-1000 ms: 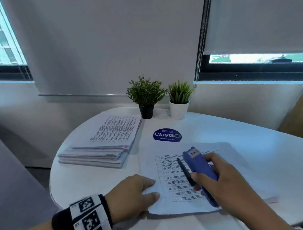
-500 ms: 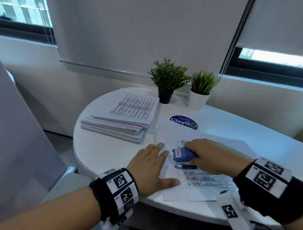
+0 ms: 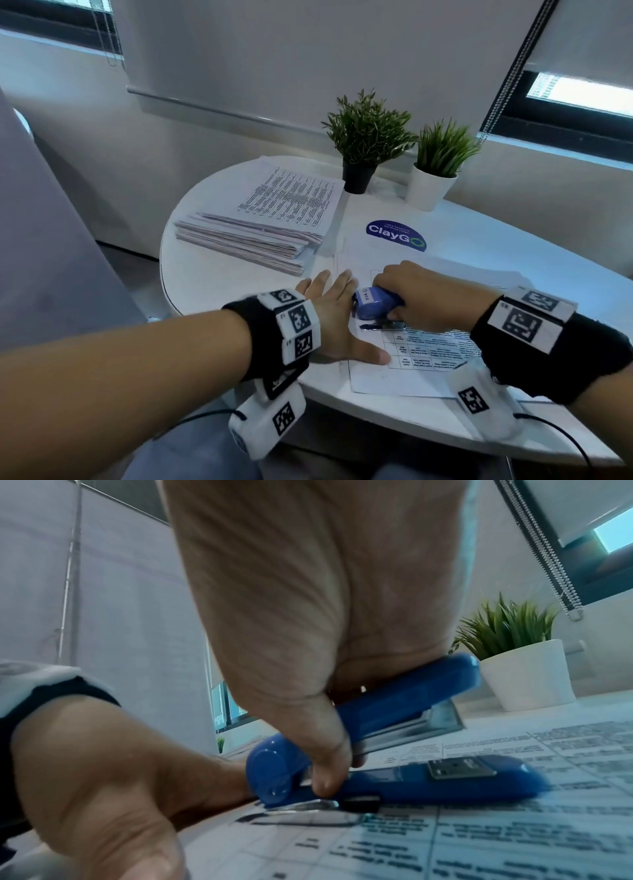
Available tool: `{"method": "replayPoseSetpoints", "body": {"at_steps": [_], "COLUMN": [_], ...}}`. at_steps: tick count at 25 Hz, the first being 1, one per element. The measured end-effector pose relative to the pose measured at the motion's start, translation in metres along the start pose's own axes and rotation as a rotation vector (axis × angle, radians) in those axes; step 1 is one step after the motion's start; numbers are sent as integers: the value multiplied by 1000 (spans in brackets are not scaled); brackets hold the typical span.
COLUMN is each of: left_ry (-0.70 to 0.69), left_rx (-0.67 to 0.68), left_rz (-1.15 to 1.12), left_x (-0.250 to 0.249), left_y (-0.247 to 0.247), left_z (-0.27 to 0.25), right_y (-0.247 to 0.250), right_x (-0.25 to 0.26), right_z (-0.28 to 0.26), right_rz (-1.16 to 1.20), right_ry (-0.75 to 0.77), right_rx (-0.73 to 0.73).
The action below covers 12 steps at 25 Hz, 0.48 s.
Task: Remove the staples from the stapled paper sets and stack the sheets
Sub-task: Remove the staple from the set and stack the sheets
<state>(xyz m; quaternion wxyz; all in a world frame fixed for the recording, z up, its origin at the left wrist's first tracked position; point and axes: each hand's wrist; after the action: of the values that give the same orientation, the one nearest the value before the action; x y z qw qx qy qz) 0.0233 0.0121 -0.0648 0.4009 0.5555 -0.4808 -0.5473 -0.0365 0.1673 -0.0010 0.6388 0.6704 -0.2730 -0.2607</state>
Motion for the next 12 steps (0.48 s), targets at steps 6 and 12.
{"method": "replayPoseSetpoints", "body": {"at_steps": [6, 12], "left_ry": [-14, -65], "left_rx": [18, 27], "left_rz": [28, 70], "left_x": [-14, -20], "left_y": [17, 28], "left_z": [-7, -17], "right_y": [-5, -10], "right_x": [-1, 1], "right_z": [-3, -9], "right_rz": [73, 97], "right_ry": [19, 74], "right_rx": [-62, -145]}}
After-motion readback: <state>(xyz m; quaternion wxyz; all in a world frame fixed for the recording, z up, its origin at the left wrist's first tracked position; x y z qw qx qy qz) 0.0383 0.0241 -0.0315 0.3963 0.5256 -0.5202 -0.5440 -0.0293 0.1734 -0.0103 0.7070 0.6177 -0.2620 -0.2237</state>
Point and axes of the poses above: each hand's wrist, its own z-axis towards the middle knuckle, its own y-axis out of the back of the hand, x = y × z, and after that the axes turned 12 degrees about -x, right-handed
